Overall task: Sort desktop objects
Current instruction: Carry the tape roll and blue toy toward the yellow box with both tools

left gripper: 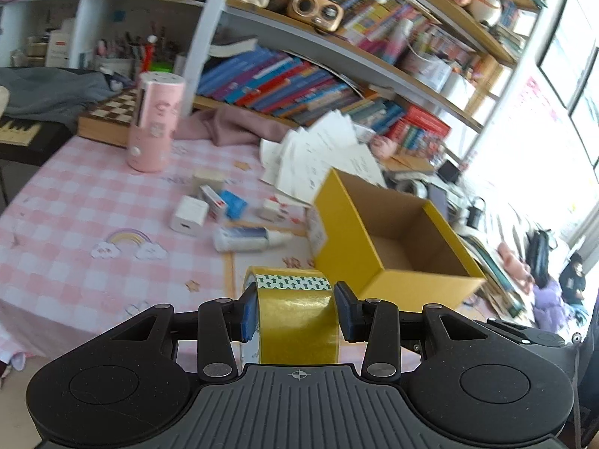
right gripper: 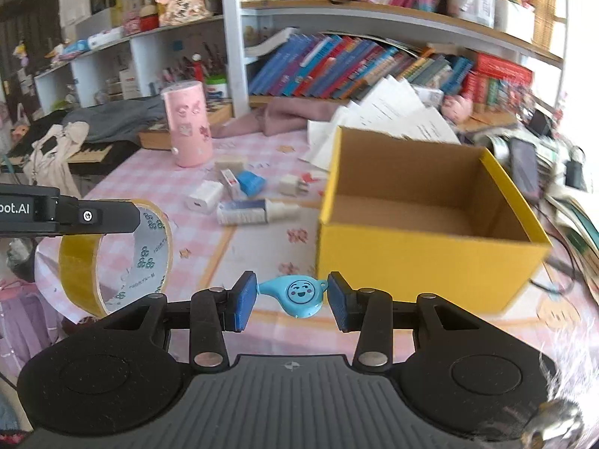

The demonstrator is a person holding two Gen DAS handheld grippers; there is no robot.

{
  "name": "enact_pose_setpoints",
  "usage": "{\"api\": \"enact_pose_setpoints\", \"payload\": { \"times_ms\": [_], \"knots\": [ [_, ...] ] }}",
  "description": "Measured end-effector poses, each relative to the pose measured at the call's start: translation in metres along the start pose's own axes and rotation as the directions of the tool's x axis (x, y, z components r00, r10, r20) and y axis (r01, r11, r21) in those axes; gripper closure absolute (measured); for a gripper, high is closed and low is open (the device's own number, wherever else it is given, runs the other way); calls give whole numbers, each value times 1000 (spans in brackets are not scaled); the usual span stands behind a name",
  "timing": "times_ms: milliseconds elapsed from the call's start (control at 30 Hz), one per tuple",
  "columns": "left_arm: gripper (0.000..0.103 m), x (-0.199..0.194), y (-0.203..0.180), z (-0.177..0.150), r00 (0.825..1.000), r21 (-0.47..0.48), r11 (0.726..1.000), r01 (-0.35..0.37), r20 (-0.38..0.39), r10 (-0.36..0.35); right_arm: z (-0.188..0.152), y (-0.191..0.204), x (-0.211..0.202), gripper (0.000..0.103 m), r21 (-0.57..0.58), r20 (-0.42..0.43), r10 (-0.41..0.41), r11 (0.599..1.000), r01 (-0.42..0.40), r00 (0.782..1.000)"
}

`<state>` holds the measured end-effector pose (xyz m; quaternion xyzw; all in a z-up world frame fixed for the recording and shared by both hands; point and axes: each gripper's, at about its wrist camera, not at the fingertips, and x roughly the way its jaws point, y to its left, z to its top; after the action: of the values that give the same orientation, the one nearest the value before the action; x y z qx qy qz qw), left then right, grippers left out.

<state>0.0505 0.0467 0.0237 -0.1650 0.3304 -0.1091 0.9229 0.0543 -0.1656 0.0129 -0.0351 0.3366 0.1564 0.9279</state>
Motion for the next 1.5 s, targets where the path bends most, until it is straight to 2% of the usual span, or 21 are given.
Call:
{"api": "enact_pose_setpoints", "payload": {
  "times_ms": [333, 667, 1133, 1500],
  "knots": [
    [63, 0, -26, -15, 995, 63, 993, 95, -50, -92, -30, -20, -29, 64, 95, -47, -97, 990, 101, 994],
    [63, 10, -56, -23, 980, 108, 977, 183, -95, -173, -46, -39, -51, 64, 142, -66, -171, 974, 179, 983],
    [63, 25, -78, -16, 977, 160, 966, 205, -99, -191, -40, -62, -45, 64, 164, -70, -181, 968, 190, 981],
    [63, 52, -91, -6, 971, 177, 958, 227, -116, -209, -29, -84, -26, 64, 172, -88, -184, 965, 196, 979]
  ]
}}
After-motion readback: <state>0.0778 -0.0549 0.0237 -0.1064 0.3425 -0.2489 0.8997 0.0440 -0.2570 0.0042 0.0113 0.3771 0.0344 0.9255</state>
